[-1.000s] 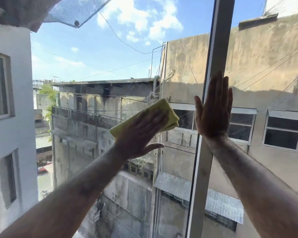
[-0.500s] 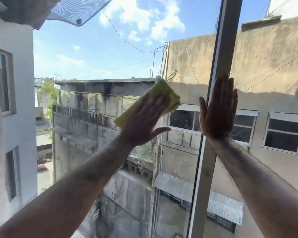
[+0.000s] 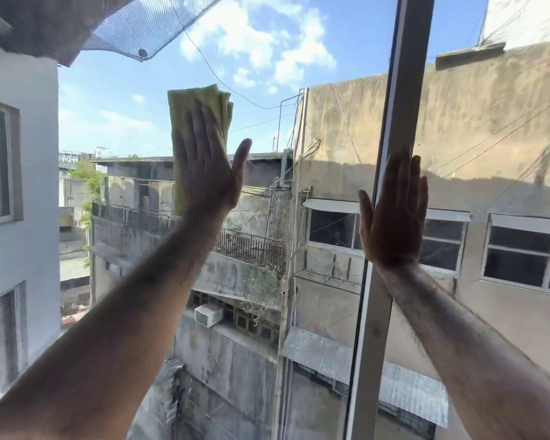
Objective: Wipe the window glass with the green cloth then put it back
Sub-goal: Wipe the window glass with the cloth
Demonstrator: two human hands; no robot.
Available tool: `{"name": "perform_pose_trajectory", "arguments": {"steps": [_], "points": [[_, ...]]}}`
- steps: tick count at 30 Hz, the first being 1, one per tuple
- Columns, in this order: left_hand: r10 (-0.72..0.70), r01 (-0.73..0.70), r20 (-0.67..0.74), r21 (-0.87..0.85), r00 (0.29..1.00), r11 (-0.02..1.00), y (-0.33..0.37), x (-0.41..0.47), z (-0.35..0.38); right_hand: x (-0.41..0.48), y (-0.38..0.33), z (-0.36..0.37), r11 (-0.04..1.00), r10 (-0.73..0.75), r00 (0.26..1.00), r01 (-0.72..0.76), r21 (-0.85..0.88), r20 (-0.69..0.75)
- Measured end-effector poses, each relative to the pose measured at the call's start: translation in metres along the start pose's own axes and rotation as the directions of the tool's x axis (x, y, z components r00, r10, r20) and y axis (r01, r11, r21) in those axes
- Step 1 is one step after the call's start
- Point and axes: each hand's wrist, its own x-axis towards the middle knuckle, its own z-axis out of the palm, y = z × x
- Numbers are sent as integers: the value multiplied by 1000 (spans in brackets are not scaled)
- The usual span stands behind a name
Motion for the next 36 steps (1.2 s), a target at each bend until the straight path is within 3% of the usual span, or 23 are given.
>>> {"name": "perform_pose_trajectory", "arguments": {"steps": [6,12,20,25,32,36], "points": [[272,-272,22,-28,962,962,80,-27,13,0,0,-1,1000,-6,1000,6,-12,2],[393,-399,122,27,911,917,74,-99,6,0,-1,-4,1000,2,1000,-1,-26,31],[533,-526,115,-81,838,846,65,-44,-34,0,-3,-10,1000,11,998,-10,-6,65],[465,-450,201,-116,862,885,71,-28,-41,0,-4,-11,1000,14,995,-13,-7,101],[430,-405,157,-167,889,899,79,-33,-45,1,-3,-11,999,15,995,-18,28,94],[364,-295,196,-308,910,904,73,-31,-53,2,-3,-20,992,1,992,-17,129,130]]}}
